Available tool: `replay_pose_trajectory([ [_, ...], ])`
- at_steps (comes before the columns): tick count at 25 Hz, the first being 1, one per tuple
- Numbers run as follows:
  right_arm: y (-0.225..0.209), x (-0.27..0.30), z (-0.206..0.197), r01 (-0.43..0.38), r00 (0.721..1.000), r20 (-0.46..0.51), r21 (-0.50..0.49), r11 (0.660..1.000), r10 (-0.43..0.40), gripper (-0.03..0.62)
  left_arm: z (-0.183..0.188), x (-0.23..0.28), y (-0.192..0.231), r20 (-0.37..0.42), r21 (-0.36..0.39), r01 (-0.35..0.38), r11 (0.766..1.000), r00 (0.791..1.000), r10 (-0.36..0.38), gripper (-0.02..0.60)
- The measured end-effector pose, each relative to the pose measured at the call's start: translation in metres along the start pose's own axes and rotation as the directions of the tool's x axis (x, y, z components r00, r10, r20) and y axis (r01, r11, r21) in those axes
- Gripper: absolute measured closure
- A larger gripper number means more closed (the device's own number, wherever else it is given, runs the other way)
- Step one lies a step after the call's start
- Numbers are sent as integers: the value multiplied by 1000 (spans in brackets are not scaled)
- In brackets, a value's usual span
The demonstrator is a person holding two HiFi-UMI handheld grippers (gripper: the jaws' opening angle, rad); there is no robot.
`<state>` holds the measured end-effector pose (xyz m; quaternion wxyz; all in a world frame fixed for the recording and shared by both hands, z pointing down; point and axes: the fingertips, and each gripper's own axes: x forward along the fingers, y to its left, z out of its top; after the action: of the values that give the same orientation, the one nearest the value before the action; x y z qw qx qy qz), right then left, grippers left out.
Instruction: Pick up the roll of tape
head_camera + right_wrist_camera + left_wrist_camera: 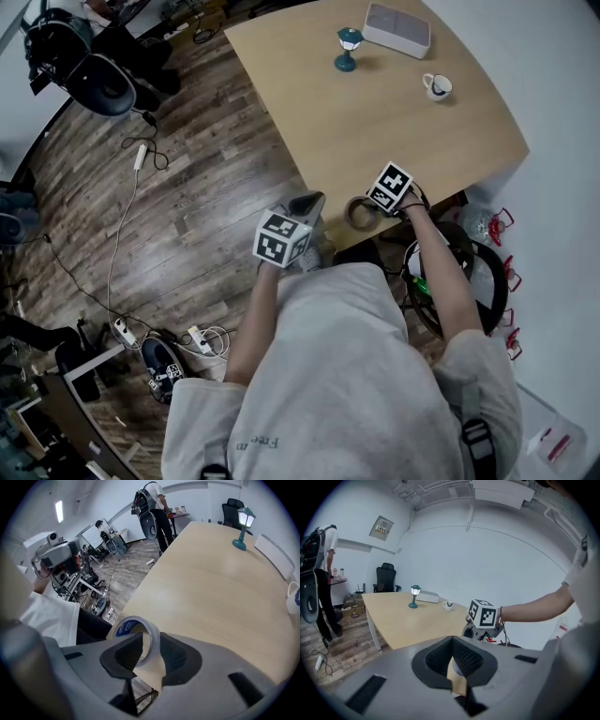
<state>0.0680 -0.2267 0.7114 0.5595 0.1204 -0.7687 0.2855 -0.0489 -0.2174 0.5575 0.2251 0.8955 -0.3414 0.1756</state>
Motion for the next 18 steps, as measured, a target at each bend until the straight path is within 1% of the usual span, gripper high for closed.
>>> replay_pose_trajectory([
  [2, 1, 3, 0, -8, 1000, -4, 1, 1000, 8, 476, -3, -1, 2, -5, -3, -3, 1000, 1000, 3, 577],
  [7, 1, 12, -5, -8, 999, -40, -4, 1000, 8, 477, -1, -3, 11, 15, -26, -18, 999, 1000, 18, 576],
  [13, -4, 21, -14, -1, 997, -76, 10, 1000, 2, 479, -2, -4, 14, 16, -37, -17, 999, 1000, 17, 575],
  [18, -9, 28, -17, 18, 995, -96, 27, 999, -16, 484, -4, -7, 23, 18, -49, -31, 998, 999, 32, 575],
])
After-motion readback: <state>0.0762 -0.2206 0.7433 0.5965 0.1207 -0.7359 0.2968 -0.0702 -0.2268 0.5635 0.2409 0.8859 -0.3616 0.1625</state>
